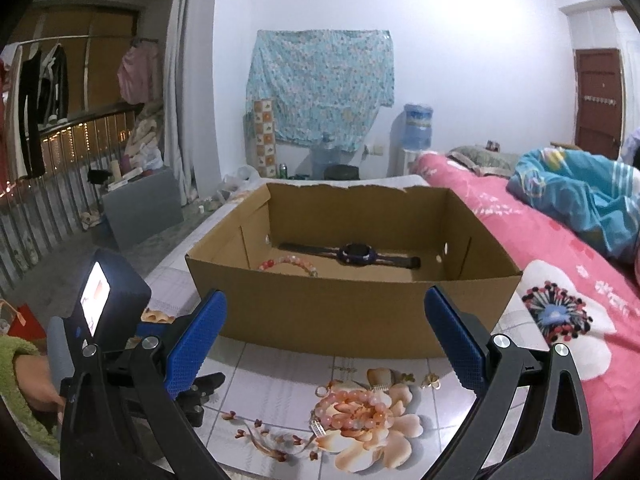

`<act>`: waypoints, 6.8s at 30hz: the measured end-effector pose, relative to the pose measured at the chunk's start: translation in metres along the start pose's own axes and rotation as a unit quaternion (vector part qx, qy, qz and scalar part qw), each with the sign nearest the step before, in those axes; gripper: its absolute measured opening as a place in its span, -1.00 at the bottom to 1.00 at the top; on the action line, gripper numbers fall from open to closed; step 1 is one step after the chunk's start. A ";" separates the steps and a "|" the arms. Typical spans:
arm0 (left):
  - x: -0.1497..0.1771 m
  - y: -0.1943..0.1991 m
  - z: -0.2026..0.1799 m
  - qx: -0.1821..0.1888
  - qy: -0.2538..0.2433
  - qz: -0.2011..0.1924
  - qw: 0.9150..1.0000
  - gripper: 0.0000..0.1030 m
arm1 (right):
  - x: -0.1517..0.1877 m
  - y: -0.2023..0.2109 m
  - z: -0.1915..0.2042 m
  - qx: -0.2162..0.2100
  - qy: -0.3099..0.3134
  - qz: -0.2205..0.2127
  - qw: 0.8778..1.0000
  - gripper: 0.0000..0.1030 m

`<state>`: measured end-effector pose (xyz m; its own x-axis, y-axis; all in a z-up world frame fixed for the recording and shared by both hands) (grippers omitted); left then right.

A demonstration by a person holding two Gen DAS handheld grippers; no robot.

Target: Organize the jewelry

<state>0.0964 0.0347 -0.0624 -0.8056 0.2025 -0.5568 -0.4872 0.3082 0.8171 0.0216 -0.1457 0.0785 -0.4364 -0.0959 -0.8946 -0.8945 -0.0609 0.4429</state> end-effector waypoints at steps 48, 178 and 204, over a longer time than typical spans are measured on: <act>-0.013 0.019 -0.070 0.118 -0.124 -0.070 0.983 0.44 | 0.077 -0.014 -0.062 -0.014 -0.091 0.174 0.980 0.40; -0.032 -0.012 -0.099 0.204 -0.133 0.008 0.970 -1.00 | 0.091 -0.038 -0.092 -0.021 -0.159 0.200 0.967 -0.21; -0.051 0.030 -0.064 0.218 -0.087 -0.062 0.970 -1.00 | 0.057 -0.085 -0.011 -0.089 -0.013 0.173 0.981 -0.41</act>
<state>0.1009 -0.0255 0.0000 -0.6620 0.2820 -0.6944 -0.3569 0.6961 0.6229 0.0740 -0.1573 -0.0098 -0.7152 -0.1153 -0.6893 -0.6628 -0.2012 0.7213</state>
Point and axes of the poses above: each gripper's, at about its wrist camera, not at the fingertips, and y roughly against the way its jaws point, z to its left, x to its underside, the point moved 3 cm from there along -y, roughly the way its jaws point, and after that the axes turned 11 degrees about x, right-handed, at the moved point
